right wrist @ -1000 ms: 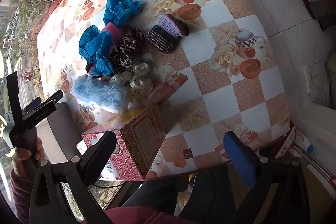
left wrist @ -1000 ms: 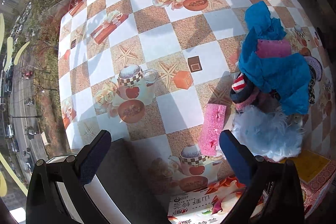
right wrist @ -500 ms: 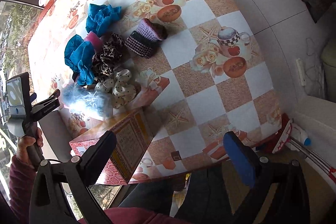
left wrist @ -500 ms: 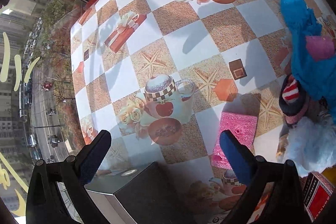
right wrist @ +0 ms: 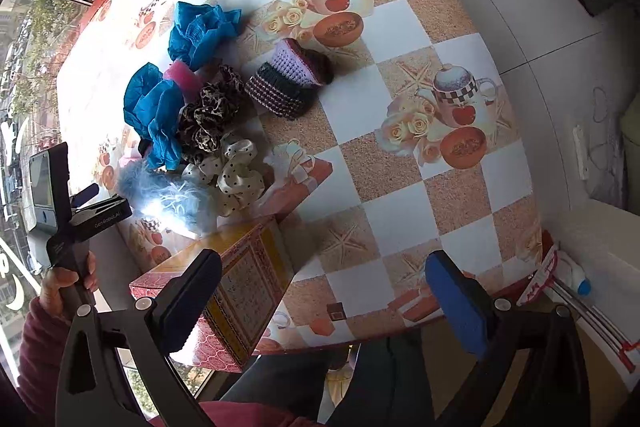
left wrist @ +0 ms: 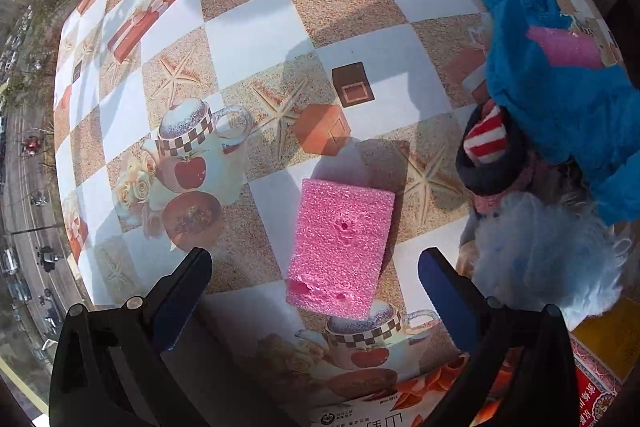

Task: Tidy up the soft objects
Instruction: 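Grasp the pink foam sponge with the left tool while the right tool grasps the striped knitted hat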

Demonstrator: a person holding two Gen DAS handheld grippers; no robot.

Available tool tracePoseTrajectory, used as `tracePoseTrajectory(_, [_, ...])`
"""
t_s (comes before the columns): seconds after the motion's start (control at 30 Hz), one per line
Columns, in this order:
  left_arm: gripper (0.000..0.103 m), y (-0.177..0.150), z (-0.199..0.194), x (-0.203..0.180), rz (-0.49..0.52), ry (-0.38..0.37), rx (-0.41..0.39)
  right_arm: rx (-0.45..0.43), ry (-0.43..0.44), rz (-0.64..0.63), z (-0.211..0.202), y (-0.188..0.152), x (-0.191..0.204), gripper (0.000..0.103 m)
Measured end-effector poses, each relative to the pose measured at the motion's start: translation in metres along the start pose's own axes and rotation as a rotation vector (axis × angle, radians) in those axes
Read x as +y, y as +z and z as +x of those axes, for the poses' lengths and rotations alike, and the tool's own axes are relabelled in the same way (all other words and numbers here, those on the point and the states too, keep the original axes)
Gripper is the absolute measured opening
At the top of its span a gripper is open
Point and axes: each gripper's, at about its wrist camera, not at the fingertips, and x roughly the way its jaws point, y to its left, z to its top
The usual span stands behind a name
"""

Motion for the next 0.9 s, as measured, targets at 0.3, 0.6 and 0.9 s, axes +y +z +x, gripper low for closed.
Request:
tracePoseTrajectory(0.3, [0.103, 0.011, 0.021, 0.004, -0.063, -0.024, 0.017, -0.019, 0.013, 0.052, 0.036, 0.075, -0.004, 0.103])
tracePoseTrajectory(0.6, [0.103, 0.012, 0.032, 0.003, -0.101, -0.052, 0.002, 0.024, 0.148, 0.261, 0.088, 0.118, -0.015, 0.103])
tracePoseTrajectory(0.9, [0.102, 0.011, 0.043, 0.020, -0.135, -0.061, 0.039, 0.043, 0.191, 0.342, 0.117, 0.123, -0.015, 0.097])
